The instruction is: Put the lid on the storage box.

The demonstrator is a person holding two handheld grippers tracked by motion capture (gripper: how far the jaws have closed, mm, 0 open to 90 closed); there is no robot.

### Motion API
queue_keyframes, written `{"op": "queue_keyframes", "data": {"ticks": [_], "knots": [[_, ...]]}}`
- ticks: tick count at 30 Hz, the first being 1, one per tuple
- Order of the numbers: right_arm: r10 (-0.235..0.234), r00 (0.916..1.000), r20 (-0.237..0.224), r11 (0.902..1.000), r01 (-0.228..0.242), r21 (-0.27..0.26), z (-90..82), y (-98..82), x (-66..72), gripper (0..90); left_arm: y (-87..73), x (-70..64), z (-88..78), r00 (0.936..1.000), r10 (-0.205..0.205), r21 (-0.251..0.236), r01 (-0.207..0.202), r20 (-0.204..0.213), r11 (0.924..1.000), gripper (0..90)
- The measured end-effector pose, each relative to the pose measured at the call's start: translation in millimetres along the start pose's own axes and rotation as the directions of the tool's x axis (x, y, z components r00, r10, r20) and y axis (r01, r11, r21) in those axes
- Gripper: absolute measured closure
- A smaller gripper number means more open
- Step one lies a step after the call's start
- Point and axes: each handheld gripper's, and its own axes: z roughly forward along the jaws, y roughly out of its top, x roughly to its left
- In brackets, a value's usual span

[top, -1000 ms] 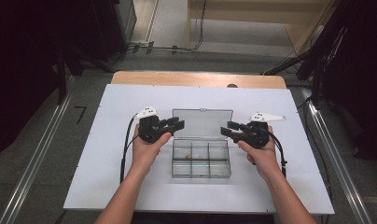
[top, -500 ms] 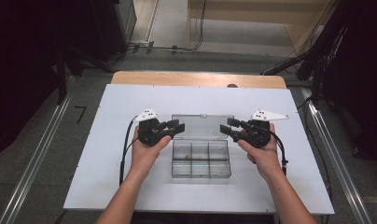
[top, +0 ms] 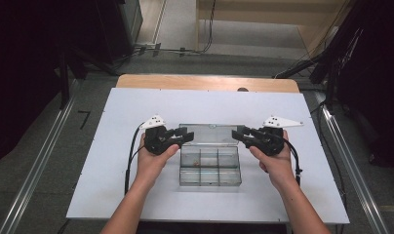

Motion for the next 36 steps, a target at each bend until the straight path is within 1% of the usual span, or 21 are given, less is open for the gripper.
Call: {"op": "queue_keyframes", "data": {"ticks": [3, 6, 9, 10, 13, 16, 18, 20, 22, 23, 24, 26, 28, 32, 36], "knots": [[-0.001, 1.0000, -0.002, 1.0000, 0.001, 0.002, -0.8, -0.7, 0.8, 60.5, 0.3, -0.1, -0.3, 1.0000, -0.007, 0.005, 0.007, 0.002, 1.0000, 53.8], [-0.004, 1.0000, 0.000, 1.0000, 0.004, 0.004, -1.3, -0.8, 1.5, 60.5, 0.7, -0.8, -1.8, 0.9998, -0.010, 0.013, 0.010, -0.015, 0.9999, 47.3], [-0.006, 1.0000, 0.002, 1.0000, 0.006, 0.005, -2.0, -1.3, 2.7, 60.2, 0.3, -1.2, -6.2, 0.9997, -0.010, 0.013, 0.011, -0.024, 0.9999, 43.5], [-0.007, 1.0000, 0.001, 0.9999, 0.007, 0.007, -2.4, -1.6, 3.1, 60.2, 0.0, -0.8, -7.9, 0.9997, -0.005, 0.015, 0.005, -0.024, 0.9999, 43.3], [-0.006, 1.0000, -0.002, 0.9999, 0.006, 0.008, -3.0, -2.1, 3.3, 60.0, -1.7, -0.2, -13.8, 0.9990, 0.002, 0.029, -0.001, -0.044, 0.9996, 43.4], [-0.006, 1.0000, -0.002, 1.0000, 0.006, 0.007, -3.4, -2.8, 3.8, 59.8, -4.3, 1.3, -21.9, 0.9986, -0.009, 0.040, 0.012, -0.053, 0.9991, 44.9], [-0.007, 1.0000, -0.001, 0.9999, 0.007, 0.009, -3.9, -3.1, 4.5, 59.7, -6.7, 1.8, -27.1, 0.9979, -0.014, 0.049, 0.017, -0.063, 0.9987, 47.8], [-0.010, 1.0000, -0.002, 0.9999, 0.010, 0.010, -4.3, -3.5, 4.8, 59.6, -8.7, 3.1, -32.0, 0.9973, -0.023, 0.060, 0.028, -0.070, 0.9978, 52.8], [-0.011, 0.9999, 0.000, 0.9999, 0.011, 0.010, -4.7, -4.0, 5.4, 59.4, -11.7, 3.7, -36.5, 0.9969, -0.042, 0.065, 0.047, -0.066, 0.9968, 58.0], [-0.012, 0.9999, -0.001, 0.9999, 0.012, 0.011, -5.0, -4.2, 5.7, 59.3, -13.6, 3.7, -38.3, 0.9972, -0.046, 0.065, 0.049, -0.060, 0.9967, 61.6], [-0.010, 1.0000, 0.000, 0.9999, 0.010, 0.014, -5.4, -4.5, 6.3, 59.2, -15.6, 2.8, -39.9, 0.9975, -0.047, 0.069, 0.051, -0.053, 0.9964, 64.5], [-0.014, 0.9999, -0.001, 0.9998, 0.014, 0.013, -6.0, -5.1, 6.9, 59.0, -18.8, 0.5, -41.6, 0.9976, -0.040, 0.081, 0.045, -0.057, 0.9957, 70.3], [-0.014, 0.9999, -0.001, 0.9998, 0.014, 0.016, -6.7, -5.6, 7.4, 58.9, -21.1, -2.1, -43.3, 0.9984, -0.036, 0.080, 0.039, -0.045, 0.9960, 76.2], [-0.021, 0.9998, 0.000, 0.9996, 0.021, 0.017, -7.8, -6.8, 8.8, 58.4, -21.7, -4.9, -44.2, 0.9994, -0.035, 0.059, 0.034, 0.009, 0.9977, 88.8], [-0.026, 0.9997, 0.001, 0.9994, 0.026, 0.023, -9.2, -7.7, 10.4, 58.0, -21.8, -10.0, -40.8, 0.9996, -0.011, 0.073, 0.009, 0.024, 0.9973, 89.9]]}}
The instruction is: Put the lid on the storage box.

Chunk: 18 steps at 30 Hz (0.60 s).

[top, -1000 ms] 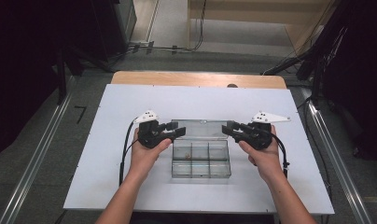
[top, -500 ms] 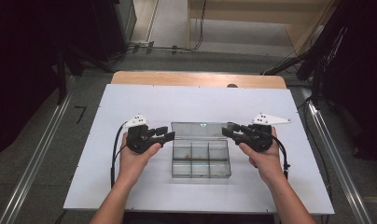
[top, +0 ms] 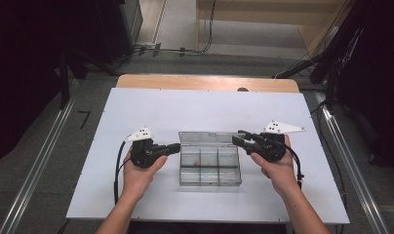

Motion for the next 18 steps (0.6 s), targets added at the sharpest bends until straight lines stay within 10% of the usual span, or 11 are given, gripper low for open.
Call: {"op": "queue_keyframes", "data": {"ticks": [18], "knots": [[-0.001, 1.0000, 0.007, 0.9998, 0.001, 0.019, -5.8, -8.5, 4.2, 55.4, 2.2, -3.2, -2.2, 0.9991, 0.005, -0.047, -0.003, 0.042, 0.9989, 90.0]]}}
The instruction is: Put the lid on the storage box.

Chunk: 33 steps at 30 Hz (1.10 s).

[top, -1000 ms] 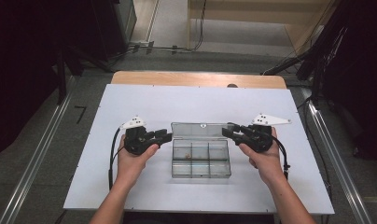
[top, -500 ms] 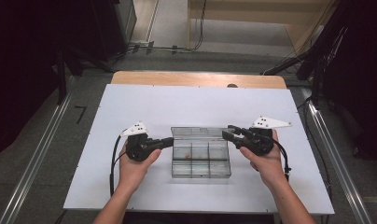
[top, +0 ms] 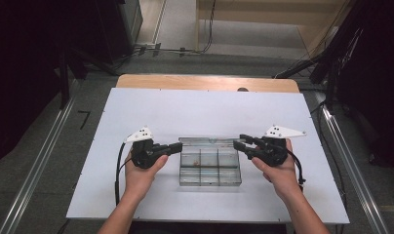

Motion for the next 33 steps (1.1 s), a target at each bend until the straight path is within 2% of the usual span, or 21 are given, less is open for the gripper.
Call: {"op": "queue_keyframes", "data": {"ticks": [9, 16, 23, 28, 33], "knots": [[-0.003, 1.0000, 0.008, 1.0000, 0.003, 0.009, -2.4, -2.7, 1.8, 52.9, -0.1, -0.9, 1.4, 1.0000, 0.002, 0.001, -0.002, 0.010, 1.0000, 90.0], [-0.003, 1.0000, -0.003, 0.9998, 0.003, 0.022, -4.8, -6.0, 3.7, 44.8, -1.0, -0.9, 3.2, 0.9999, 0.002, 0.001, -0.002, 0.016, 1.0000, 90.0], [0.007, 0.9999, 0.008, 0.9993, -0.007, 0.038, -10.4, -13.0, 4.5, 43.6, -1.2, -1.8, 3.1, 0.9998, 0.002, -0.001, -0.002, 0.017, 1.0000, 90.0], [0.024, 0.9997, 0.002, 0.9987, -0.024, 0.046, -14.2, -20.1, 5.1, 50.0, -1.6, -1.6, 3.3, 0.9997, 0.001, 0.000, -0.001, 0.025, 1.0000, 90.0], [0.060, 0.9981, 0.009, 0.9966, -0.061, 0.056, -15.8, -26.2, 6.4, 62.7, -2.0, -1.8, 3.3, 0.9996, 0.000, -0.001, 0.000, 0.027, 1.0000, 90.0]]}}
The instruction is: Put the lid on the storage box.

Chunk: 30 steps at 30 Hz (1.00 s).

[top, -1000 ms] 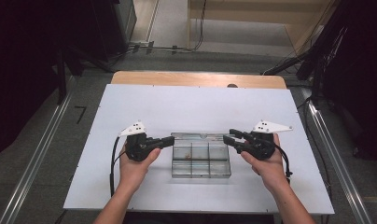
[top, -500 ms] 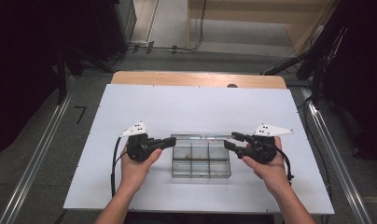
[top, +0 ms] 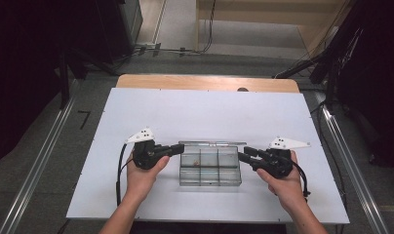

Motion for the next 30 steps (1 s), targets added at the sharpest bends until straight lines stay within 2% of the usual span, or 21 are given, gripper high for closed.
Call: {"op": "queue_keyframes", "data": {"ticks": [5, 8, 13, 20, 30], "knots": [[-0.001, 0.9997, -0.025, 0.9998, 0.000, -0.018, -0.1, -1.0, 0.4, 80.5, -0.7, -1.1, -0.1, 1.0000, 0.003, -0.001, -0.003, 0.003, 1.0000, 90.0], [-0.018, 0.9993, -0.033, 0.9996, 0.017, -0.021, 0.9, -1.1, 2.8, 86.6, -2.0, -2.2, 0.2, 1.0000, 0.004, 0.002, -0.004, 0.004, 1.0000, 90.0], [-0.037, 0.9985, -0.041, 0.9992, 0.036, -0.020, 3.7, -2.2, 3.9, 87.7, -4.0, -3.3, -0.9, 1.0000, 0.001, 0.005, -0.001, 0.009, 1.0000, 90.0], [-0.039, 0.9977, -0.055, 0.9990, 0.038, -0.023, 5.0, -4.8, 4.0, 87.9, -6.4, -6.7, -1.5, 0.9999, 0.008, 0.006, -0.008, 0.013, 1.0000, 90.0], [-0.046, 0.9965, -0.070, 0.9989, 0.045, -0.014, 3.7, -9.2, 4.8, 87.9, -17.9, -11.7, -5.2, 0.9999, 0.008, 0.028, -0.008, 0.014, 0.9996, 90.0]]}}
